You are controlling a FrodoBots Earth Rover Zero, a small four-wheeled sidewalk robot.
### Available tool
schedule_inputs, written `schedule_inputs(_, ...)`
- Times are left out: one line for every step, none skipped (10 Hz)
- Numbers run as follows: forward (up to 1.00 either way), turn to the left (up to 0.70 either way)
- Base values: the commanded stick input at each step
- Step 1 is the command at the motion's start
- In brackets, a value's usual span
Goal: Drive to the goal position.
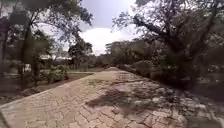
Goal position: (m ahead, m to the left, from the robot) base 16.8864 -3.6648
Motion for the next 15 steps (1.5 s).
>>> schedule_inputs(0.7,0.0)
schedule_inputs(0.7,0.0)
schedule_inputs(0.7,0.0)
schedule_inputs(0.7,0.0)
schedule_inputs(0.7,0.0)
schedule_inputs(0.7,0.0)
schedule_inputs(0.7,0.0)
schedule_inputs(0.7,0.0)
schedule_inputs(0.7,0.0)
schedule_inputs(0.7,0.0)
schedule_inputs(0.7,0.0)
schedule_inputs(0.7,0.0)
schedule_inputs(0.7,0.0)
schedule_inputs(0.7,0.0)
schedule_inputs(0.7,0.0)
